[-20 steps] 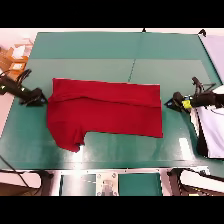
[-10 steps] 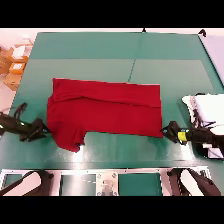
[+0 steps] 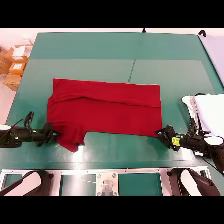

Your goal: Fold the shirts.

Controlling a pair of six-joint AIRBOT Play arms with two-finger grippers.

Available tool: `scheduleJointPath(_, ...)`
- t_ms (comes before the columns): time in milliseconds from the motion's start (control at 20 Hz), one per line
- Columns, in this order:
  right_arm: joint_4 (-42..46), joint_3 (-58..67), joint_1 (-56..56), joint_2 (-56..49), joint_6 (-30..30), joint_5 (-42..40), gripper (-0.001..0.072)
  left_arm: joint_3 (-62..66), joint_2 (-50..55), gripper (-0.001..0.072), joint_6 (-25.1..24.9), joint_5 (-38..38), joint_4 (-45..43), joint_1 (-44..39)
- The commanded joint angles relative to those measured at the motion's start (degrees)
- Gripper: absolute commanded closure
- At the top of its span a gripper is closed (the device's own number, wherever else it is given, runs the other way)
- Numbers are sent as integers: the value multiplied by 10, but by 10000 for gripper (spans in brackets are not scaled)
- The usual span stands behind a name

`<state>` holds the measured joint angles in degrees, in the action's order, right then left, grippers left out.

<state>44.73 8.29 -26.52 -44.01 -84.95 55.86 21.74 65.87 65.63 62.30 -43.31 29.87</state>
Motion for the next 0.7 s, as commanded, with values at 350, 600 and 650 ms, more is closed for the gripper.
scheduleJointPath(350,-40,-1,17,-18,32,-86,696,71,-10,687,-39,98,70,1)
scheduleJointPath(600,118,122,-24,-5,-31,56,698,76,-129,687,30,154,-9,1)
scheduleJointPath(650,158,152,-28,-2,-52,88,698,76,-159,687,50,171,-30,1)
